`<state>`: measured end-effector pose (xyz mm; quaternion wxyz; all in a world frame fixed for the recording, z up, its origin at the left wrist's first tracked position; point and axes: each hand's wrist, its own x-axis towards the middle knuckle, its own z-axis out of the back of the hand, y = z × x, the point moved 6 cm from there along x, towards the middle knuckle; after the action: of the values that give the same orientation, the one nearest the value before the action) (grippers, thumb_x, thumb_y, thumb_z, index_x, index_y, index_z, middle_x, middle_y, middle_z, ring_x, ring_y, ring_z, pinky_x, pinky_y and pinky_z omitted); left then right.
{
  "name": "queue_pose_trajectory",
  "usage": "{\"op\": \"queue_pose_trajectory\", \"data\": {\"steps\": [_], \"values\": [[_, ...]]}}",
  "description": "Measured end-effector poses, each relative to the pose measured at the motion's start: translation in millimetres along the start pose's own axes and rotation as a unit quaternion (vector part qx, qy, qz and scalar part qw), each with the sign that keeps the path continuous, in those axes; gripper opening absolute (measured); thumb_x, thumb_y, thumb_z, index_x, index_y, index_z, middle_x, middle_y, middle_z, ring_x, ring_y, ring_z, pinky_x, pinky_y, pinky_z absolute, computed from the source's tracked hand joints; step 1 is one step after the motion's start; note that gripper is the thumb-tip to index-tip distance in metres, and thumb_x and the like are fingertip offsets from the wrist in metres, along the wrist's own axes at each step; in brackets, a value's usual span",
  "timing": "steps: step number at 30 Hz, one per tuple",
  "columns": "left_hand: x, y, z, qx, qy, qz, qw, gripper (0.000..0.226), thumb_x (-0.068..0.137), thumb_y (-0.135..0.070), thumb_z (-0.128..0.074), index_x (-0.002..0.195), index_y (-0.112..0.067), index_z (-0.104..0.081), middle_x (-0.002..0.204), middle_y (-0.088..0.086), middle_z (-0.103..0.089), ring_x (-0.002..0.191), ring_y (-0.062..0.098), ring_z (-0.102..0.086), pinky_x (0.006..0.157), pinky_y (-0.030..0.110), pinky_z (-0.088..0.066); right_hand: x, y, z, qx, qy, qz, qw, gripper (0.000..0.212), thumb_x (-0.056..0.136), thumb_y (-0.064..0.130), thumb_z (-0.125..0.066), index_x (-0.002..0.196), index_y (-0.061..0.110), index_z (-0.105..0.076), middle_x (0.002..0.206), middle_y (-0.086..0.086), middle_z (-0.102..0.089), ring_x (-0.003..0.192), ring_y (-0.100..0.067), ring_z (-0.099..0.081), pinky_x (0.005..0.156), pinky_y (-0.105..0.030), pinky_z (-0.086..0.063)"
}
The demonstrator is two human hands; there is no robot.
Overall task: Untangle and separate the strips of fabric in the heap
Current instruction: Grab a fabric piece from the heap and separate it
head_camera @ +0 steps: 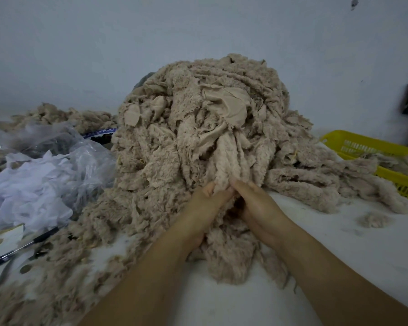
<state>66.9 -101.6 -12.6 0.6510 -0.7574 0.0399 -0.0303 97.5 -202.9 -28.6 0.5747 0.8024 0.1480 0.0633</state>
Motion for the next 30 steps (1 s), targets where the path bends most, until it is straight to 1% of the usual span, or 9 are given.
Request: {"op": "queue_pose_trajectory", "data": {"steps": [3,7,11,14,18,21,24,27,30], "values": [[-1.0,-0.7,-2.7,-0.008,-0.009,-0.002,1.0,0.018,0.099,-0.022,-0.061,0.115,-0.021,-0.069,0.108,-0.008,-0.076,0.102,0.005,-0.07,0.08,0.015,-0.055,0.8,3.3,7.1,0.075,-0.04,-0.018,0.996,0.033,0.099,0.025,-0.056,0.126,0.006,-0.061,0.115,-0.011,-0.072,0.106,-0.021,-0.069,0.087,-0.034,-0.053],[-1.6,-2.2,-2.1,-0.073,-0.012,0.011,0.997,0.021,0.098,-0.023,-0.061,0.116,-0.017,-0.069,0.11,0.003,-0.076,0.104,0.017,-0.071,0.093,0.031,-0.055,-2.4,8.3,3.2,0.165,-0.011,-0.034,0.986,0.027,0.098,0.019,-0.053,0.118,0.004,-0.064,0.107,-0.009,-0.074,0.082,-0.016,-0.072,0.06,-0.023,-0.053],[-1.0,-2.4,-5.3,-0.14,-0.007,0.026,0.99,0.023,0.096,-0.025,-0.062,0.114,-0.012,-0.07,0.106,0.014,-0.075,0.091,0.022,-0.074,0.081,0.032,-0.06,-1.9,6.6,2.7,0.214,-0.034,-0.055,0.975,0.006,0.092,0.015,-0.058,0.09,0.011,-0.061,0.061,0.001,-0.054,0.045,-0.004,-0.043,0.036,-0.017,-0.032],[-0.9,-1.9,-5.2,-0.169,-0.011,0.035,0.985,0.019,0.095,-0.024,-0.062,0.102,-0.013,-0.076,0.1,0.019,-0.075,0.082,0.024,-0.074,0.072,0.031,-0.06,-0.6,5.3,5.8,0.236,-0.053,-0.059,0.969,0.014,0.092,0.009,-0.056,0.078,0.015,-0.055,0.05,0.006,-0.04,0.037,-0.003,-0.033,0.033,-0.015,-0.027],[-3.2,-2.8,-3.4,-0.115,0.013,0.034,0.993,0.021,0.088,-0.031,-0.069,0.103,-0.019,-0.078,0.107,0.009,-0.076,0.098,0.021,-0.073,0.08,0.028,-0.059,1.2,8.2,9.6,0.148,-0.061,-0.034,0.987,0.012,0.096,0.009,-0.052,0.085,0.013,-0.054,0.054,0.003,-0.05,0.043,-0.005,-0.044,0.039,-0.018,-0.036],[-5.7,-0.6,-6.6,-0.055,0.065,0.043,0.995,0.042,0.08,-0.037,-0.075,0.115,-0.014,-0.072,0.116,0.008,-0.073,0.11,0.021,-0.069,0.094,0.03,-0.055,-0.3,7.1,8.0,0.148,-0.025,-0.041,0.988,0.024,0.098,0.011,-0.051,0.117,0.006,-0.063,0.104,-0.016,-0.073,0.097,-0.028,-0.071,0.078,-0.036,-0.058],[-8.4,1.4,-9.6,-0.059,0.098,0.062,0.991,0.045,0.074,-0.036,-0.079,0.112,-0.012,-0.075,0.115,0.014,-0.073,0.104,0.026,-0.07,0.097,0.038,-0.054,-1.0,6.1,13.9,0.139,-0.036,-0.057,0.988,0.03,0.095,0.013,-0.053,0.122,0.005,-0.064,0.113,-0.019,-0.071,0.105,-0.032,-0.069,0.084,-0.041,-0.059],[-8.6,1.3,-9.3,-0.115,0.122,0.067,0.984,0.035,0.07,-0.033,-0.08,0.1,-0.014,-0.08,0.102,0.013,-0.076,0.089,0.021,-0.073,0.082,0.034,-0.06,1.3,10.0,24.2,0.159,-0.08,-0.046,0.983,0.022,0.095,0.013,-0.05,0.106,0.0,-0.064,0.087,-0.014,-0.072,0.074,-0.026,-0.069,0.061,-0.028,-0.057],[-6.5,-2.2,-5.3,-0.195,0.13,0.069,0.97,0.031,0.076,-0.029,-0.074,0.101,-0.01,-0.079,0.106,0.016,-0.074,0.096,0.024,-0.073,0.083,0.035,-0.059,5.6,10.5,40.7,0.187,-0.143,-0.023,0.972,0.016,0.098,0.012,-0.046,0.083,0.011,-0.053,0.053,0.003,-0.051,0.042,-0.007,-0.041,0.036,-0.02,-0.033]]}}
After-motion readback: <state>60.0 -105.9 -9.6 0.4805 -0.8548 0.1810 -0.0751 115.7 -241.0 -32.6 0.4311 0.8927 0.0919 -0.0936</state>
